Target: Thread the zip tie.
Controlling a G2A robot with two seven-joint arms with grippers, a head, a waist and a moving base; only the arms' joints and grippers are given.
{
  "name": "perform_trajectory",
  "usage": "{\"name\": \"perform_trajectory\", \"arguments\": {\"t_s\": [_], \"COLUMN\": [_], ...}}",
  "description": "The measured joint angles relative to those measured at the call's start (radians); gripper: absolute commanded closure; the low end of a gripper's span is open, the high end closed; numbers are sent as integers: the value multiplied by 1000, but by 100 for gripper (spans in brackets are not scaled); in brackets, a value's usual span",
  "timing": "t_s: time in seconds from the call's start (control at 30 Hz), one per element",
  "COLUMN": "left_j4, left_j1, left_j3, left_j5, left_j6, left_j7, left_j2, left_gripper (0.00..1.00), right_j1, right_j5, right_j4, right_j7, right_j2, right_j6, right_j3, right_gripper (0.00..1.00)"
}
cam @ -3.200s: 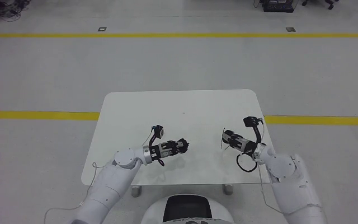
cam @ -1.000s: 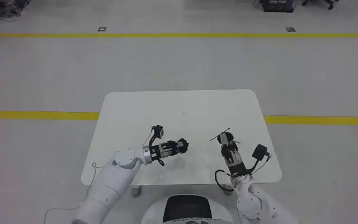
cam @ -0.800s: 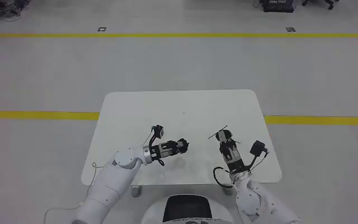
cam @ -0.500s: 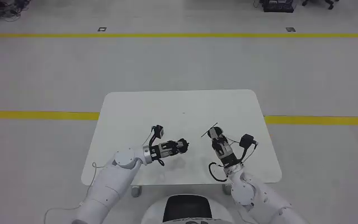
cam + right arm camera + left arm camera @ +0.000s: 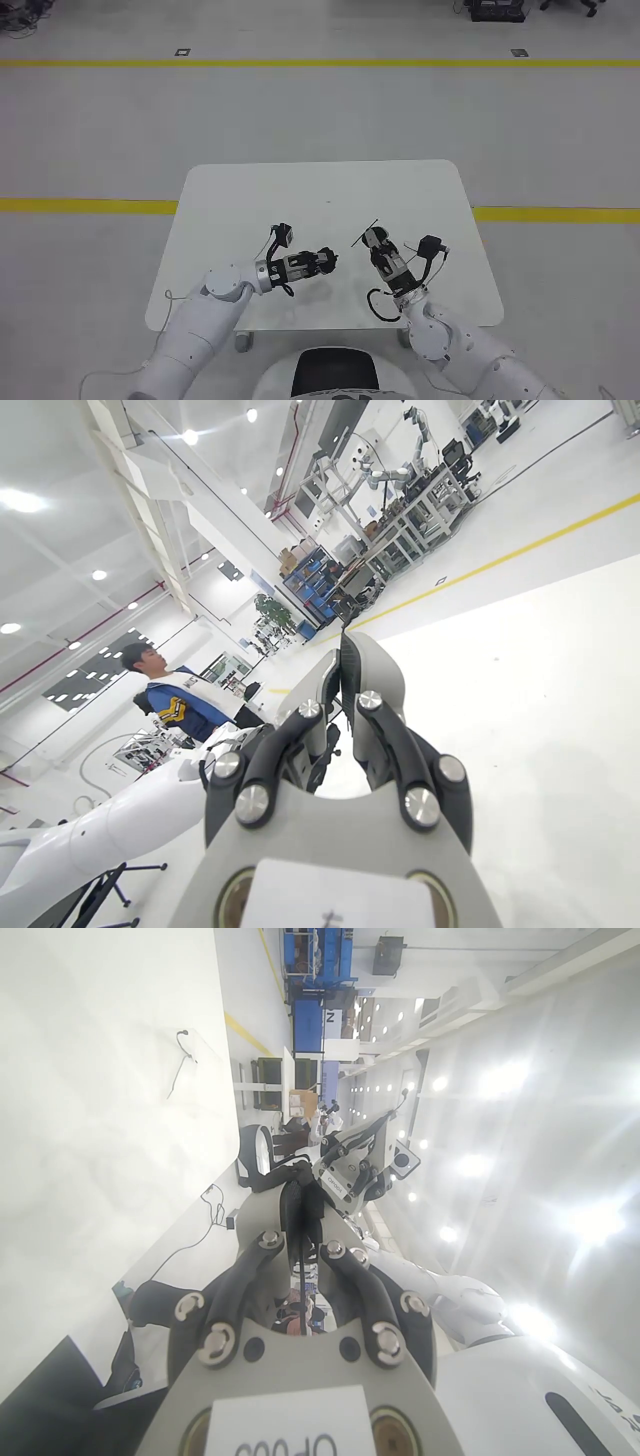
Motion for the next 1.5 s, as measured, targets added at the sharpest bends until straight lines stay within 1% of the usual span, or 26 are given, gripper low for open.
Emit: {"name": "perform_trajectory", "arguments": {"t_s": [0.17,0.37,0.57,0.8,0.93,1.17,1.3,1.5], "left_j4": [0,0,0,0,0,0,0,0], "left_j1": [0,0,0,0,0,0,0,0], "left_j3": [0,0,0,0,0,0,0,0], "left_j5": [0,0,0,0,0,0,0,0], "left_j6": [0,0,0,0,0,0,0,0], "left_j7": [0,0,0,0,0,0,0,0], "left_j2": [0,0,0,0,0,0,0,0], "left_gripper": [100,100,100,100,100,100,100,100], "right_j1": [-9,-14,4,31,41,40,29,17], "right_j5": [-1,-42,-26,-18,1,0,-10,-28], "right_j4": [-11,-19,-2,13,17,16,5,12], "right_j7": [19,36,40,26,26,26,42,58], "right_j2": [-3,-1,-1,6,8,7,1,-11], "right_j6": [0,0,0,0,0,1,12,0], "right_j3": [8,2,-21,-69,-86,-85,-66,-40], "right_gripper": [100,100,100,100,100,100,100,100]}}
